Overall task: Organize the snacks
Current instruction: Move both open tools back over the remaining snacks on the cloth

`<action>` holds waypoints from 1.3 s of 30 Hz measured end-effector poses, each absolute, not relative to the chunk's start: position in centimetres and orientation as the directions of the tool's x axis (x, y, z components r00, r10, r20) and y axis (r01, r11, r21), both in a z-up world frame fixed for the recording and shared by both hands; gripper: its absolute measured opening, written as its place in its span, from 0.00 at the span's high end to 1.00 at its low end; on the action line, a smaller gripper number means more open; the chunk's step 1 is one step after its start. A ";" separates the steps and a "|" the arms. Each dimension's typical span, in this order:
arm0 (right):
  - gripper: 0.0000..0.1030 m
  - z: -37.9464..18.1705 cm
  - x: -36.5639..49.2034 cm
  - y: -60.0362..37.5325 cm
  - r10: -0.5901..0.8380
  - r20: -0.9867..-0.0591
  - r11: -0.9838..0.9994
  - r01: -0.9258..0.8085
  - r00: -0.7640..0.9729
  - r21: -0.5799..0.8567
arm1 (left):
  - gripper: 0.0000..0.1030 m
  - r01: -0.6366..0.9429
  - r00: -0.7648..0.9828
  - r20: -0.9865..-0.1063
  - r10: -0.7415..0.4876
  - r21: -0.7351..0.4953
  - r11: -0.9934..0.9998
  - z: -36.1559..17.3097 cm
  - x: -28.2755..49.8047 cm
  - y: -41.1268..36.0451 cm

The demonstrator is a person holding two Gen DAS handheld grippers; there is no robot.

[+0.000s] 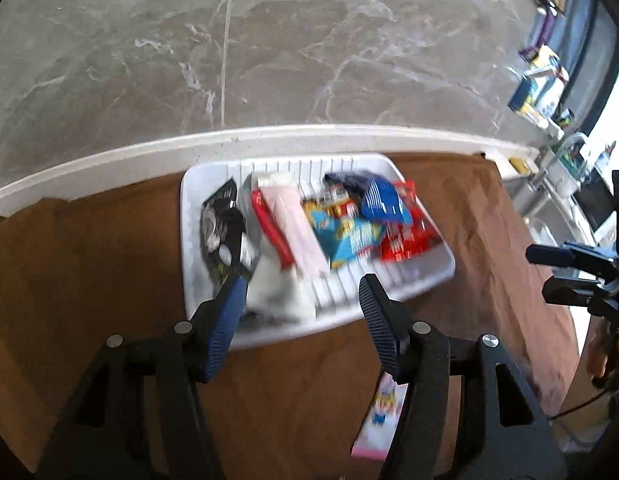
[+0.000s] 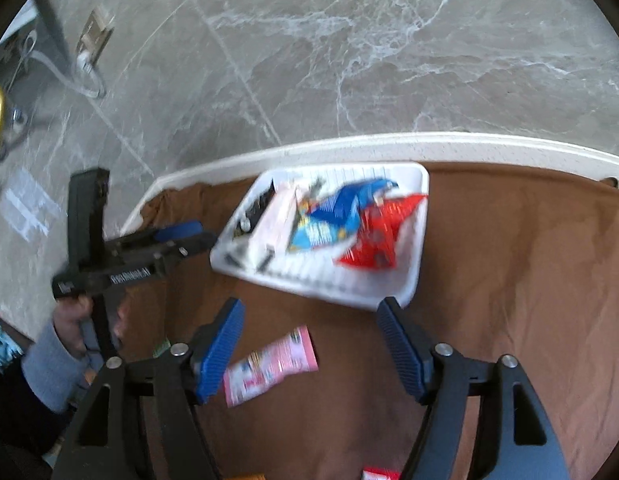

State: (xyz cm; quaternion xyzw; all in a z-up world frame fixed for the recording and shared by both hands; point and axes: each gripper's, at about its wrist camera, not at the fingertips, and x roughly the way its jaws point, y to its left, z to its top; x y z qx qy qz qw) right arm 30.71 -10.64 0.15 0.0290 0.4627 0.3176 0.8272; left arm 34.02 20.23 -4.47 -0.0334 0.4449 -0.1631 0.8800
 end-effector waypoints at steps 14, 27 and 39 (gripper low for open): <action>0.26 -5.8 21.7 -14.3 0.414 -0.861 0.833 -0.504 0.295 0.228 | 0.45 0.330 0.415 -0.860 -0.296 -0.161 0.930 -8.3 21.4 22.4; 0.26 -6.7 16.6 -11.3 0.458 -0.866 0.740 -0.625 0.200 0.247 | 0.45 0.652 0.215 -0.885 -0.413 -0.184 0.735 -8.5 13.3 15.6; 0.22 -7.4 14.7 -10.5 0.443 -0.879 0.714 -0.662 0.174 0.229 | 0.45 0.848 0.108 -0.950 -0.293 -0.065 0.525 -11.0 11.5 12.6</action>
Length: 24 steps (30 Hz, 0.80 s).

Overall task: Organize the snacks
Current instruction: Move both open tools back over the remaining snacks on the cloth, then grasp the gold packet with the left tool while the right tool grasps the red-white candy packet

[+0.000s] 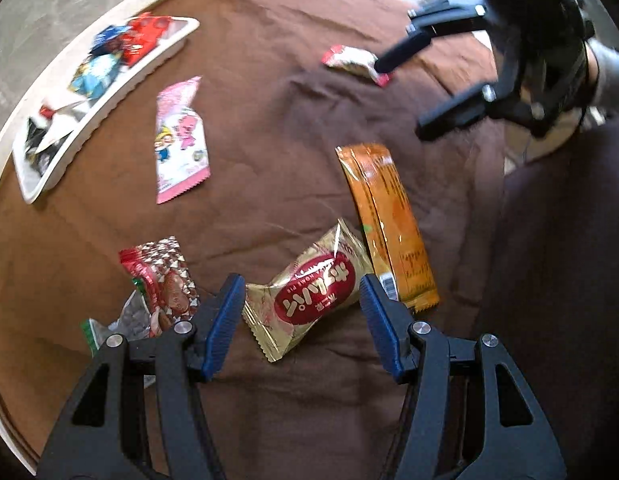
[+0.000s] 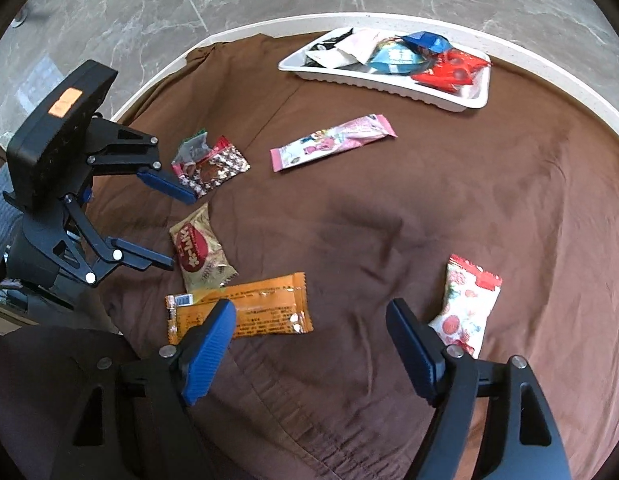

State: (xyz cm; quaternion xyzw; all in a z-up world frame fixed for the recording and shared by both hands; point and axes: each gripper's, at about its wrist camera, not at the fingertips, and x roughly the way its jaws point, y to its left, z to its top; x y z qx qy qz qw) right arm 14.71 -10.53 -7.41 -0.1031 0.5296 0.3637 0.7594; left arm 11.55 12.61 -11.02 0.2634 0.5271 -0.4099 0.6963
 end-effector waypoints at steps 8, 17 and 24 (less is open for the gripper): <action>0.22 -7.8 16.2 -13.9 0.351 -0.897 0.834 -0.525 0.268 0.170 | 0.44 0.933 0.110 -0.976 -0.186 0.037 0.358 -13.0 10.8 10.4; 0.22 -9.4 18.4 -16.5 0.308 -0.909 0.906 -0.378 0.282 0.190 | 0.39 0.960 0.110 -0.981 -0.162 0.062 0.275 -13.7 10.5 9.7; 0.37 -10.5 18.9 -16.1 0.284 -0.918 0.914 -0.369 0.276 0.171 | 0.34 0.959 0.108 -0.981 -0.164 0.059 0.277 -14.2 10.7 9.7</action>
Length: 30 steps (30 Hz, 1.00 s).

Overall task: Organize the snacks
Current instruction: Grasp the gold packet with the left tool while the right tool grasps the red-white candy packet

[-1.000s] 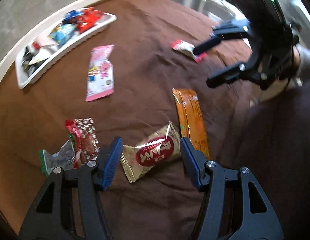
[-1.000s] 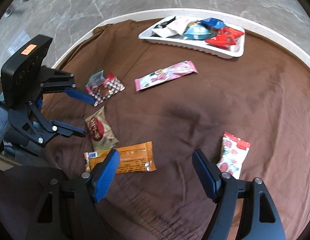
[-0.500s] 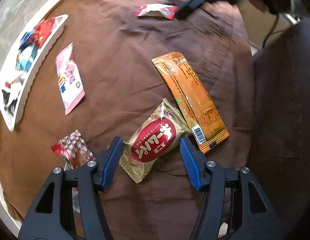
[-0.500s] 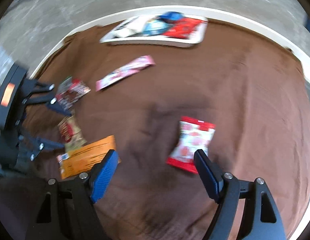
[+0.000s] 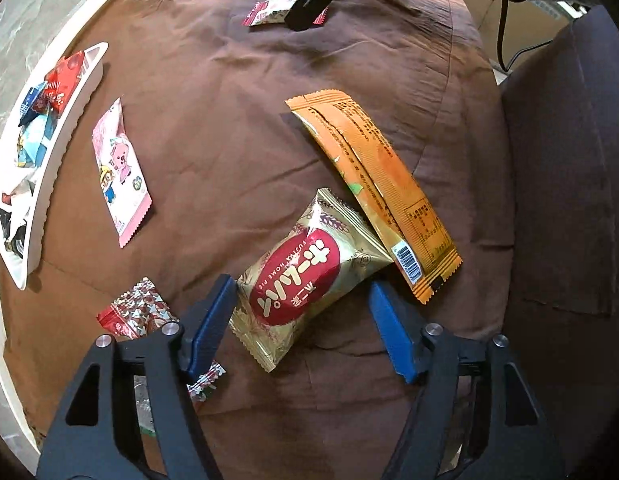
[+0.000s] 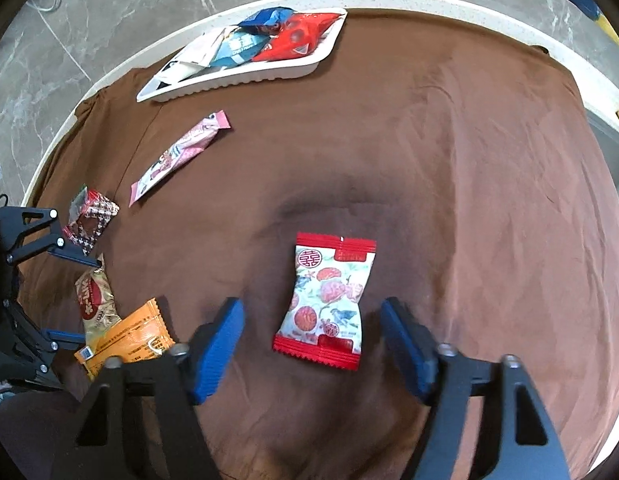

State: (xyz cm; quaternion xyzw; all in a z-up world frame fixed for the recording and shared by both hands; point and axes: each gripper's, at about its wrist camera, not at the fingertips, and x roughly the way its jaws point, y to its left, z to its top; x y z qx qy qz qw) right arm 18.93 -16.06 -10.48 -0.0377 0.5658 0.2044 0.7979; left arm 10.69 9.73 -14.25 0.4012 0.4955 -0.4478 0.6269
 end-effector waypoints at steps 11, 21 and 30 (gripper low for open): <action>0.61 -10.5 19.2 -16.6 0.278 -0.912 0.917 -0.366 0.301 0.159 | 0.48 0.947 0.100 -0.969 -0.224 0.024 0.321 -13.8 10.9 11.2; 0.61 -10.2 19.4 -19.3 0.428 -0.865 0.895 -0.254 0.264 0.365 | 0.69 0.896 0.052 -0.951 -0.306 -0.090 0.434 -12.6 13.4 13.5; 0.61 -10.2 19.6 -19.3 0.515 -0.825 0.854 -0.219 0.233 0.471 | 0.70 0.828 0.024 -0.924 -0.383 -0.196 0.525 -11.5 14.6 15.0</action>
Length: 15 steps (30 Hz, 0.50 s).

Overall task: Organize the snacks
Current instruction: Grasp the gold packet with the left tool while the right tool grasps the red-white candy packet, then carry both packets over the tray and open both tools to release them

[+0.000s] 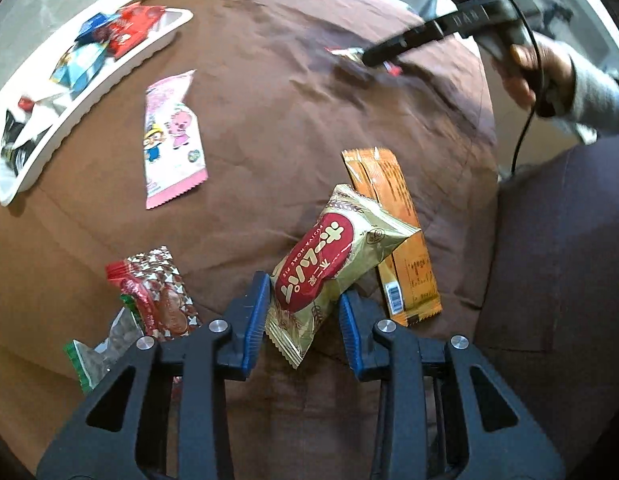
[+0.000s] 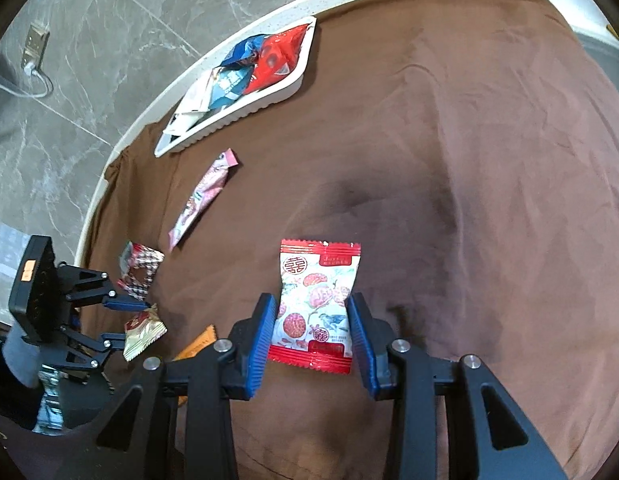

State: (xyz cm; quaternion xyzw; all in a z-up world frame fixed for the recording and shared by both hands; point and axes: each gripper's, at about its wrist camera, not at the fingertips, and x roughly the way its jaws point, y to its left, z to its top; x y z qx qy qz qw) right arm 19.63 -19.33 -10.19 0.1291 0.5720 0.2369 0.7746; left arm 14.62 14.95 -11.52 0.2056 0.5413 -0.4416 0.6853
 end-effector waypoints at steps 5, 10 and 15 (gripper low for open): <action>0.61 -10.3 20.0 -19.0 0.549 -0.808 0.834 -0.211 0.216 0.510 | 0.70 0.780 0.045 -0.899 -0.435 -0.241 0.578 -10.3 16.0 16.1; 0.61 -10.0 20.8 -18.9 0.589 -0.782 0.808 -0.198 0.207 0.556 | 0.70 0.720 0.070 -0.870 -0.488 -0.294 0.628 -9.1 17.7 17.2; 0.61 -9.0 21.9 -18.6 0.626 -0.751 0.780 -0.194 0.210 0.595 | 0.70 0.659 0.112 -0.845 -0.523 -0.331 0.675 -8.0 20.0 18.7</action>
